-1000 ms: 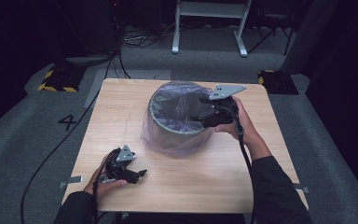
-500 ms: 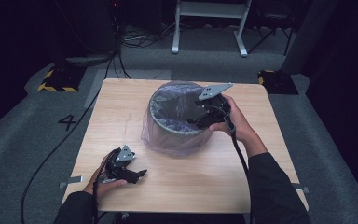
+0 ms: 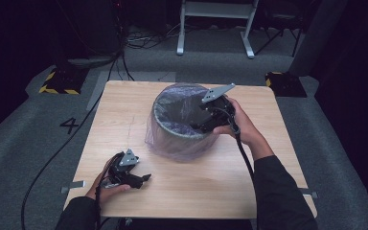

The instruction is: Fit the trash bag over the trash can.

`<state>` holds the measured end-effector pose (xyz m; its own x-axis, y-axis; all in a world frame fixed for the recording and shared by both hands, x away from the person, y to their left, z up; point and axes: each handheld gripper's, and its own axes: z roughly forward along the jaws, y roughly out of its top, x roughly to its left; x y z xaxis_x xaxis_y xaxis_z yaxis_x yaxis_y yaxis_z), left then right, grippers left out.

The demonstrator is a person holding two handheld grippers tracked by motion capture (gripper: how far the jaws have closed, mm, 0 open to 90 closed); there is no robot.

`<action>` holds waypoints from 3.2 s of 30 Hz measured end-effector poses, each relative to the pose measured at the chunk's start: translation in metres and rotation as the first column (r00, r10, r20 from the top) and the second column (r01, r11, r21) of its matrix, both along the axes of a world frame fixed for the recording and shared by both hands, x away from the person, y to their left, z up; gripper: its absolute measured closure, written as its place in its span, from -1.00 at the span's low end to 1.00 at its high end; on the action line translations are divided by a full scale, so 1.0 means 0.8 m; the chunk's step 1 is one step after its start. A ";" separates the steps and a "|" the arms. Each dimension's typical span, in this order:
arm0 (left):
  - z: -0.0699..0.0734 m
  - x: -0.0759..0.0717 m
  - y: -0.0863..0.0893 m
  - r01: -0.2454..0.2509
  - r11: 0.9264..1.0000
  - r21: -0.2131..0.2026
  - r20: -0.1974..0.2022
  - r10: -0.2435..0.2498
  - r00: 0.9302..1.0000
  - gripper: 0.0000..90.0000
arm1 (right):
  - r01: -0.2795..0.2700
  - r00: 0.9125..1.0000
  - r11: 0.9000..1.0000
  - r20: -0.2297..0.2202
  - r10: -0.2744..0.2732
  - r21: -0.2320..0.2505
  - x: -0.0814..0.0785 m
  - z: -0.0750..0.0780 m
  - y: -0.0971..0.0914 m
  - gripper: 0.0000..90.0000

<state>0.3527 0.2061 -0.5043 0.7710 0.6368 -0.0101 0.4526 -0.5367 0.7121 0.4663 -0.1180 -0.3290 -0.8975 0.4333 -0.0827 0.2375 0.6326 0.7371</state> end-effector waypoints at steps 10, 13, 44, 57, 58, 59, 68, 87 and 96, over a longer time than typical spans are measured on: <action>0.000 0.000 0.000 0.000 1.000 0.000 0.000 0.000 1.000 -0.68 | -0.005 1.000 0.992 -0.017 0.003 -0.130 -0.002 -0.001 0.009 -0.59; 0.000 0.000 0.000 0.000 1.000 0.000 0.000 0.000 1.000 -0.68 | -0.001 1.000 0.991 -0.025 -0.002 -0.137 -0.002 -0.001 0.010 -0.58; 0.000 0.000 0.000 0.000 1.000 0.000 0.000 0.000 1.000 -0.68 | 0.131 0.977 0.984 0.150 -0.149 0.120 -0.066 0.030 -0.097 -0.52; 0.000 0.000 0.000 0.000 1.000 0.000 0.000 0.000 1.000 -0.68 | 0.169 0.971 0.983 0.160 -0.179 0.073 -0.090 -0.005 -0.135 -0.52; 0.000 0.000 0.000 0.000 1.000 0.000 0.000 0.000 1.000 -0.68 | 0.173 0.970 0.983 0.159 -0.182 0.069 -0.090 -0.008 -0.136 -0.52; 0.000 0.000 0.000 0.000 1.000 0.000 0.000 0.000 1.000 -0.68 | 0.181 0.969 0.982 0.158 -0.188 0.059 -0.091 -0.014 -0.139 -0.52; 0.000 0.000 0.000 -0.001 1.000 -0.001 0.000 0.001 1.000 -0.68 | 0.230 0.965 0.973 0.141 -0.222 -0.039 -0.098 -0.064 -0.152 -0.53; 0.000 0.000 0.000 0.000 1.000 0.000 0.001 0.000 1.000 -0.68 | 0.301 0.953 0.944 0.021 -0.301 -0.136 -0.104 -0.165 -0.194 -0.52; 0.000 0.000 0.000 -0.001 1.000 0.000 0.000 0.001 1.000 -0.68 | 0.333 0.942 0.937 0.008 -0.334 -0.107 -0.126 -0.195 -0.214 -0.52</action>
